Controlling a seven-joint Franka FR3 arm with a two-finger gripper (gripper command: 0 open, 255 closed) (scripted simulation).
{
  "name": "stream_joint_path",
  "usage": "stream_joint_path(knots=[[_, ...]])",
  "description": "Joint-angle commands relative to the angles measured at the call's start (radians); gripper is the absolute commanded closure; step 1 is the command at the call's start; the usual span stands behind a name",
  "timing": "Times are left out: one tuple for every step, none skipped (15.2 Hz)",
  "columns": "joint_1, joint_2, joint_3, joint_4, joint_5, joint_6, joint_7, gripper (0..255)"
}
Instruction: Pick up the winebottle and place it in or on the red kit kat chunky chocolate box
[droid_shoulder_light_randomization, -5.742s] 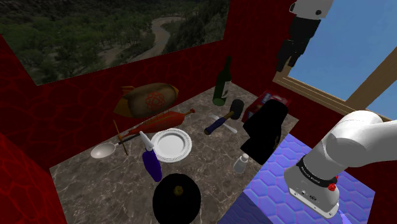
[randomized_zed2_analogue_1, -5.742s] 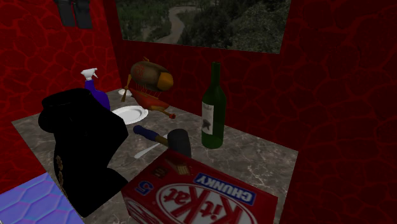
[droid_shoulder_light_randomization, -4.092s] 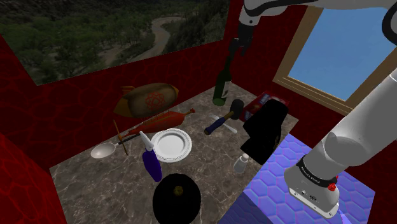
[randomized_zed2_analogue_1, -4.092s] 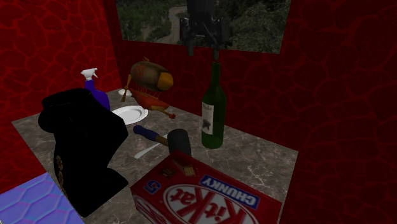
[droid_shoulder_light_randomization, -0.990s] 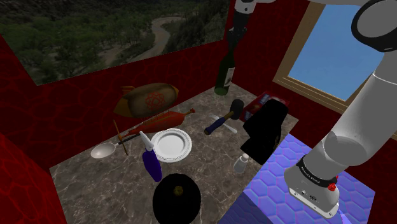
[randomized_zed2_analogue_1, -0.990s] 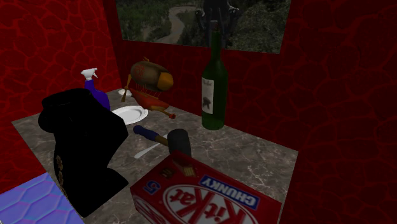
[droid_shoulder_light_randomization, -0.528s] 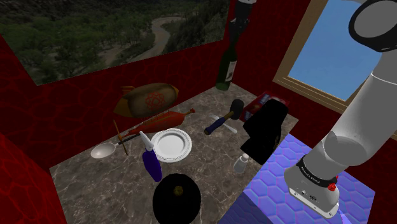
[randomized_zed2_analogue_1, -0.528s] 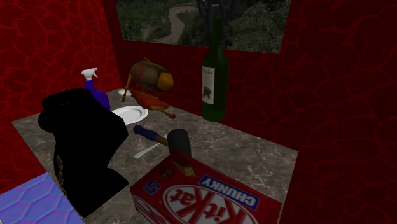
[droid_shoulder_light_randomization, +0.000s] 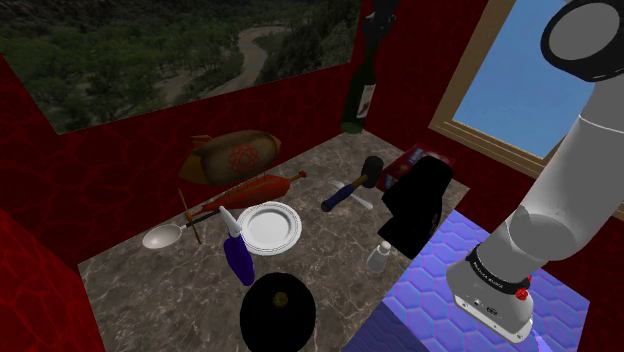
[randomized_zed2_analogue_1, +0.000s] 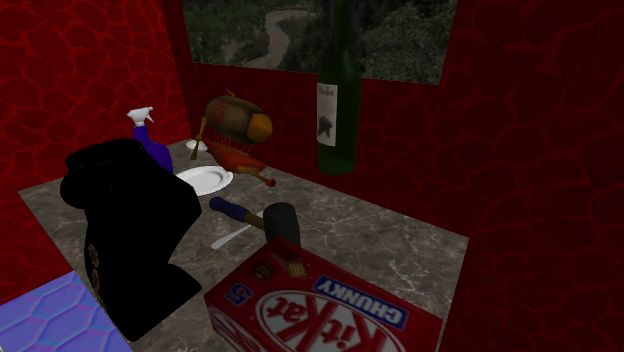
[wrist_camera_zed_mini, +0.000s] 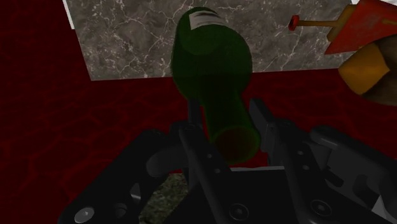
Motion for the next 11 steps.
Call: stream_joint_path(knots=[[-0.007,-0.027,-0.005,-0.015,-0.001,-0.013,-0.012,255],[-0.013,-0.057,-0.010,-0.040,-0.002,-0.017,-0.024,255],[-0.020,-0.086,-0.015,-0.064,-0.004,-0.022,-0.036,255],[-0.026,-0.114,-0.021,-0.085,-0.005,-0.029,-0.048,255],[-0.032,-0.141,-0.027,-0.105,-0.007,-0.036,-0.060,255],[-0.038,-0.167,-0.033,-0.123,-0.009,-0.044,-0.072,255],[-0.045,-0.192,-0.039,-0.140,-0.011,-0.053,-0.085,255],[-0.051,-0.216,-0.046,-0.154,-0.014,-0.062,-0.098,255],[-0.057,-0.239,-0.053,-0.167,-0.016,-0.073,-0.111,255],[-0.064,-0.262,-0.060,-0.179,-0.019,-0.084,-0.124,255],[-0.070,-0.283,-0.067,-0.189,-0.022,-0.095,-0.138,255]])
